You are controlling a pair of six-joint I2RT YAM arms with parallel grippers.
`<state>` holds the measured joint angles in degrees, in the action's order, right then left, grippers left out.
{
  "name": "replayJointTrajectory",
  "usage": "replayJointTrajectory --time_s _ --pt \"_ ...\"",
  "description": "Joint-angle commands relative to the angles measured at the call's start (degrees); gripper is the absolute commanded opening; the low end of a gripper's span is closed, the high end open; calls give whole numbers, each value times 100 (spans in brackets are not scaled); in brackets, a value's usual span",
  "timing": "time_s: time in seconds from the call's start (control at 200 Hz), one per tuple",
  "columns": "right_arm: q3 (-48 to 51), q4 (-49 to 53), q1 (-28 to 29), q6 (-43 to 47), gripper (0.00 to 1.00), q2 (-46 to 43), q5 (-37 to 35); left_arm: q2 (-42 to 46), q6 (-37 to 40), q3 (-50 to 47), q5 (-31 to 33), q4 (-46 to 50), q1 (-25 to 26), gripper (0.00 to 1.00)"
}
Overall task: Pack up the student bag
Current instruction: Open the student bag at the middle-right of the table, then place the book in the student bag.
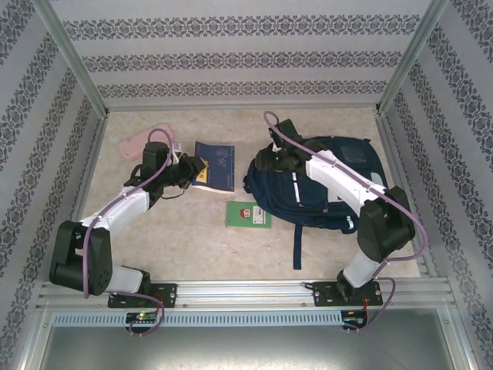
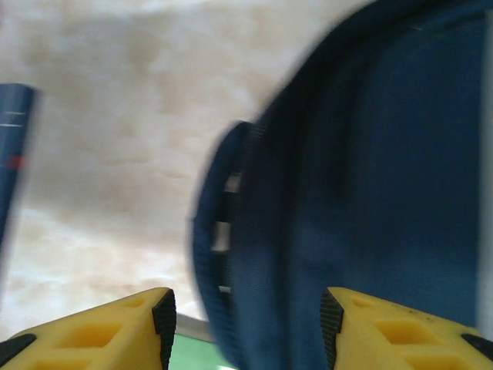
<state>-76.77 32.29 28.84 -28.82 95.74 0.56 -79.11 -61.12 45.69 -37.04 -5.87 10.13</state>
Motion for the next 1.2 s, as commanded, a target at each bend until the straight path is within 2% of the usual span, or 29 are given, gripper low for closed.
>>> replayJointTrajectory --time_s 0.0,0.245,0.44,0.545,0.669,0.909,1.194 --pt "33 751 -88 548 53 126 -919 227 329 165 87 142 41 0" --pt "75 774 -164 665 50 633 -982 379 564 180 347 487 42 0" --pt "72 697 -83 727 48 911 -987 381 534 89 262 415 38 0" --pt "6 754 -73 775 36 1114 -994 310 540 124 178 458 41 0" --pt "7 799 -80 777 0 1042 -981 266 514 172 158 493 78 0" --pt "-104 664 -137 725 0 -159 -609 -14 517 416 373 369 491 0" --pt "-1012 744 -654 452 0 -1076 873 -880 234 1063 902 -485 1395 0"
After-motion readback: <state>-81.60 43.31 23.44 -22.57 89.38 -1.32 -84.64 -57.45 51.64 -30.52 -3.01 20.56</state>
